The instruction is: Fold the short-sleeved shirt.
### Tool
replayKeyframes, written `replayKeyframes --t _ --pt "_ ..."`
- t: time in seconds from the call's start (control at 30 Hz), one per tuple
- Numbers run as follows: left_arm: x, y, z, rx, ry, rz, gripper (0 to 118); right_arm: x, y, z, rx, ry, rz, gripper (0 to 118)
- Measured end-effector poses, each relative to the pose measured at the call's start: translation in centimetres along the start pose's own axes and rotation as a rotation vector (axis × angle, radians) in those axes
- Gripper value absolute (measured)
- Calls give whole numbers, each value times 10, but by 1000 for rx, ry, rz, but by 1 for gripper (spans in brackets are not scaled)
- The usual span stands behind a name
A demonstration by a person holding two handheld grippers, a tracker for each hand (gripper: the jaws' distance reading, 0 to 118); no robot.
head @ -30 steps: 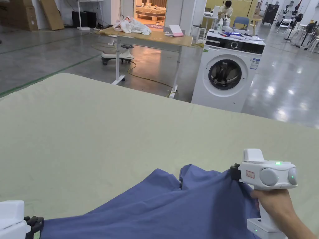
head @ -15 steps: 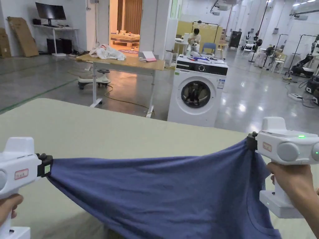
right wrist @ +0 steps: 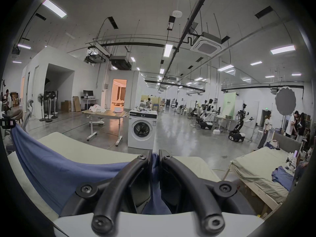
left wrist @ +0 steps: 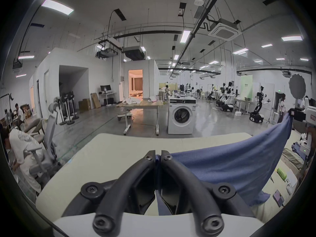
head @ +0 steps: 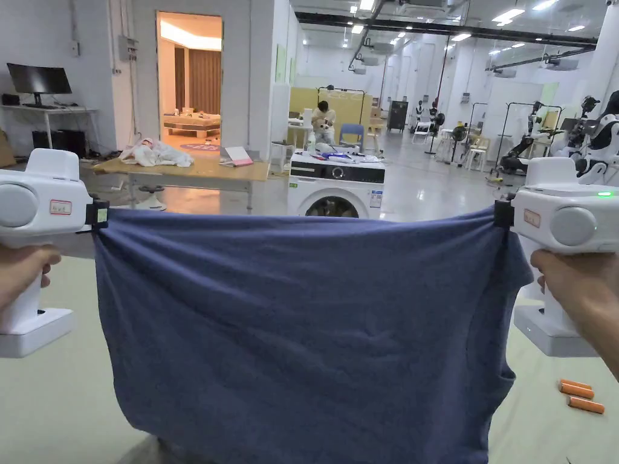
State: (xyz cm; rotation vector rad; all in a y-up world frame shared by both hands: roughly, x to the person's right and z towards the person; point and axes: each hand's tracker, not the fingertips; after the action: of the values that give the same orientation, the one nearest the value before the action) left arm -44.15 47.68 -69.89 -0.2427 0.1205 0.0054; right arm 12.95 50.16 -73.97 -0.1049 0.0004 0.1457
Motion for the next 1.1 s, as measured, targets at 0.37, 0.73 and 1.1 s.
replayKeyframes --t 0.37,0.73,1.1 --pt "2 83 -35 60 14 -43 0 9 65 -44 49 -43 -20 7" --pt "0 107 -61 94 41 -83 0 7 78 -68 111 -65 7 7" --pt "-1 -5 -66 -13 -4 -38 0 -1 -26 -42 -13 -51 15 7"
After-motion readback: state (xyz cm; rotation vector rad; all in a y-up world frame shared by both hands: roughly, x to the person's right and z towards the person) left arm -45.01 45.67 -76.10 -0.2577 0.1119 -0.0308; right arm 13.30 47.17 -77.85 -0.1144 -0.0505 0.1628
